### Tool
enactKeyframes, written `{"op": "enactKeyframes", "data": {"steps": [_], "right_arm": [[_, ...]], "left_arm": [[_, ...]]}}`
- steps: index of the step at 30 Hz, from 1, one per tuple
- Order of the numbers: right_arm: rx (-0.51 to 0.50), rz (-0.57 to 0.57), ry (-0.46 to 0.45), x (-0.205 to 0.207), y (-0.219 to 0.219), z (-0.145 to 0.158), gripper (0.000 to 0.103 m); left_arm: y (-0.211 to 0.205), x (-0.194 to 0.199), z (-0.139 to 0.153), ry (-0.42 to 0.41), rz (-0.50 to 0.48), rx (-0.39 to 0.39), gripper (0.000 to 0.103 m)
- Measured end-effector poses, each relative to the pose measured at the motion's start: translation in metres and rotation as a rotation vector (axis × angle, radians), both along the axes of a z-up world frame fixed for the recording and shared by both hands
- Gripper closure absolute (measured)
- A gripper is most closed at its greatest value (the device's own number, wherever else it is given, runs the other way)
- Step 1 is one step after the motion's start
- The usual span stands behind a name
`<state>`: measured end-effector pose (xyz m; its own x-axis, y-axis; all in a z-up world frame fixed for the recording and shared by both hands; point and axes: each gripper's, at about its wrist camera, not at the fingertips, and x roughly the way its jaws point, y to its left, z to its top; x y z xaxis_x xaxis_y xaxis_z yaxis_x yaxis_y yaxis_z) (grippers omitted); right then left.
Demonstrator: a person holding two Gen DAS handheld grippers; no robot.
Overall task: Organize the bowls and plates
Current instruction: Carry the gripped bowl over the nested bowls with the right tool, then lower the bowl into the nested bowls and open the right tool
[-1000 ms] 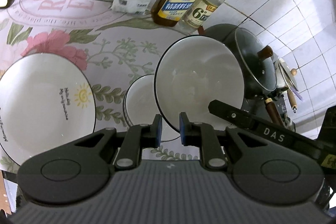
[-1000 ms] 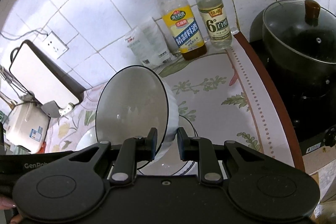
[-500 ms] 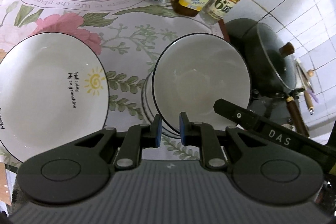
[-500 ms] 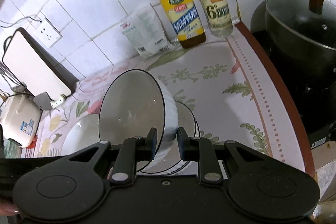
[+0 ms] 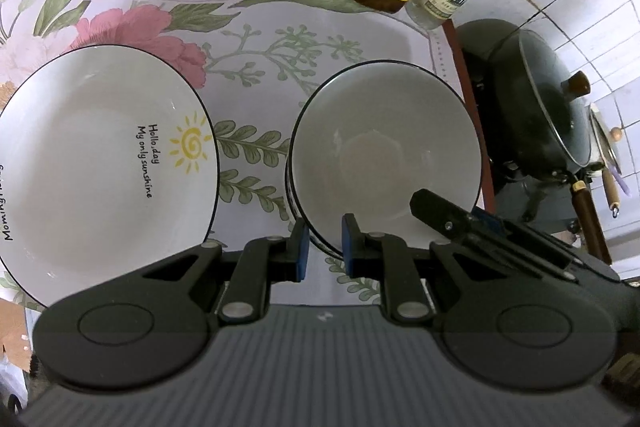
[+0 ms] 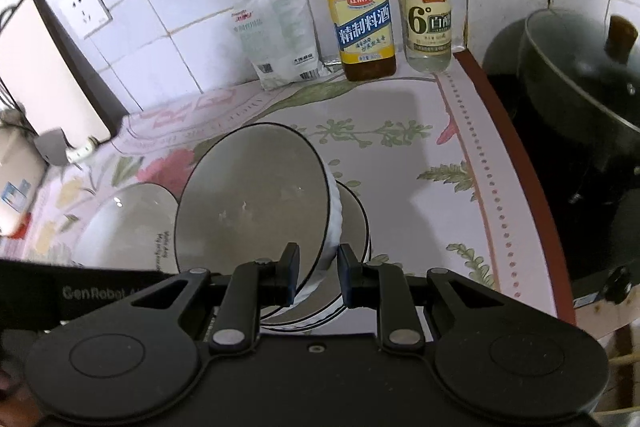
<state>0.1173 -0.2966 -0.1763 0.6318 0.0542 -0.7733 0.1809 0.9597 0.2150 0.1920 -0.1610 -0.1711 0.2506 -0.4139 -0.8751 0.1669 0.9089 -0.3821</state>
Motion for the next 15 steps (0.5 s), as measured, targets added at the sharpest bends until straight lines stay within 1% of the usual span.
{"op": "enactKeyframes", "data": {"steps": [2, 7, 10, 11, 13, 15], "right_arm": [[-0.039, 0.000, 0.005, 0.001, 0.003, 0.001, 0.079], [-0.121, 0.021, 0.005, 0.002, 0.011, 0.001, 0.079], [-0.171, 0.013, 0.004, 0.003, 0.011, 0.000, 0.078], [-0.181, 0.009, 0.003, 0.005, 0.011, -0.001, 0.077], [-0.163, 0.014, -0.015, 0.004, 0.008, -0.001, 0.077], [-0.155, 0.017, -0.015, 0.004, 0.006, -0.001, 0.077]], "left_arm": [[-0.001, 0.002, -0.001, 0.014, 0.000, -0.002, 0.088], [-0.001, 0.003, -0.002, 0.019, -0.001, 0.004, 0.088], [-0.002, 0.004, -0.002, 0.025, -0.003, 0.008, 0.088], [-0.002, 0.004, -0.003, 0.025, -0.002, 0.002, 0.088], [-0.001, 0.004, -0.003, 0.023, 0.006, 0.002, 0.088], [0.000, 0.003, -0.003, 0.024, 0.009, -0.007, 0.088]]}}
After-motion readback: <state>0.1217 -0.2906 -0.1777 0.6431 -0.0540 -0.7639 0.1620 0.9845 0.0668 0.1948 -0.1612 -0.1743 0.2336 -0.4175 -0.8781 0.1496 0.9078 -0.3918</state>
